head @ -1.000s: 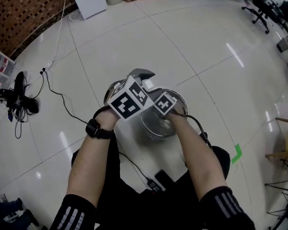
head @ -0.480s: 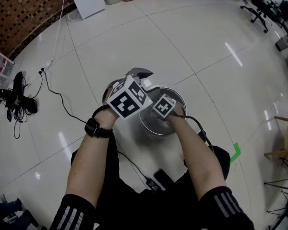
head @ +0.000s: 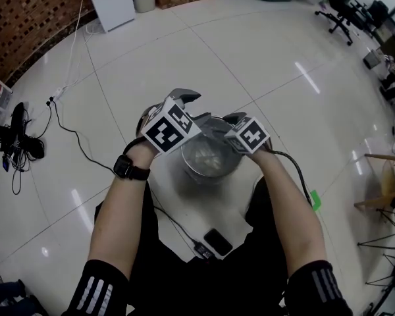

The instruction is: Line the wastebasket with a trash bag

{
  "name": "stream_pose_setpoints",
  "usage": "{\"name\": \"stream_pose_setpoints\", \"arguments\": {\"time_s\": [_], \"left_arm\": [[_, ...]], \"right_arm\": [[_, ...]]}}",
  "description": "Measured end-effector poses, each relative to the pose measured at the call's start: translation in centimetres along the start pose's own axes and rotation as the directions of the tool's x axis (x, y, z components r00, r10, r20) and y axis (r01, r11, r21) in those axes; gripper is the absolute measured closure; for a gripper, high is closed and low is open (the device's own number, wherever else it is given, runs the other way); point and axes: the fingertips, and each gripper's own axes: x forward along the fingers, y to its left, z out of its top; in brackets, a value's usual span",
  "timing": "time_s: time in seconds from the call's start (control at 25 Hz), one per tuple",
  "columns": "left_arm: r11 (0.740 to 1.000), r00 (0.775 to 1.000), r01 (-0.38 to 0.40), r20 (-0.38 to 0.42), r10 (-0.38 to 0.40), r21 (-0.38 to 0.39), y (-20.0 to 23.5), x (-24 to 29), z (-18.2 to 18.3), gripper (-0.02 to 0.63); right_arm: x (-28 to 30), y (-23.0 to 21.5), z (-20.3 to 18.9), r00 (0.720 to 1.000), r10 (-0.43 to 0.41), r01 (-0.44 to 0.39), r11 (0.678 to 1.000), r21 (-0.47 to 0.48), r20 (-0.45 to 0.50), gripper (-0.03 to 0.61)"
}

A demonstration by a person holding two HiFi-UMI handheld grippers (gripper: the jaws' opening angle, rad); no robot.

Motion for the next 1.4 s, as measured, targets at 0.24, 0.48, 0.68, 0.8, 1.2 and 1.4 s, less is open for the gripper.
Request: {"name": "stream_pose_setpoints", "arguments": {"time_s": [0.24, 0.48, 0.68, 0.8, 1.2, 1.4], "left_arm": [[0.999, 1.0, 0.006, -0.022, -0.006, 0.038, -1.2, 0.0, -0.4, 0.402], [0.999, 0.999, 0.028, -0.033, -0.027, 0.039, -2.0, 0.7, -0.8, 0.402], [0.997, 0.998, 0.048, -0.043, -0.045, 0.058, -2.9, 1.0, -0.3, 0.405], [0.994, 0.995, 0.066, -0.077, -0.059, 0.087, -3.7, 1.3, -0.9, 0.405], [0.994, 0.995, 0.08, -0.066, -0.075, 0.076, -4.0, 1.7, -1.2, 0.405], [0.994, 0.995, 0.075, -0.067, -0.07, 0.075, -3.8, 1.7, -1.4, 0.405]], "right_arm": [[-8.5, -2.1, 0.4, 0.981, -0.127, 0.123, 0.992, 0.037, 0.145, 0.328], [-13.9, -3.1, 0.0, 0.912, -0.213, 0.162, 0.972, 0.169, 0.351, 0.424], [-15.6, -4.0, 1.6, 0.883, -0.207, 0.166, 0.977, 0.133, 0.42, 0.57], [-15.5, -4.3, 2.8, 0.883, -0.201, 0.183, 0.98, 0.083, 0.424, 0.571], [-15.8, -4.2, 3.7, 0.893, -0.169, 0.164, 0.985, 0.049, 0.418, 0.571], [-14.8, -4.0, 3.0, 0.91, -0.176, 0.182, 0.983, 0.02, 0.375, 0.571]]}}
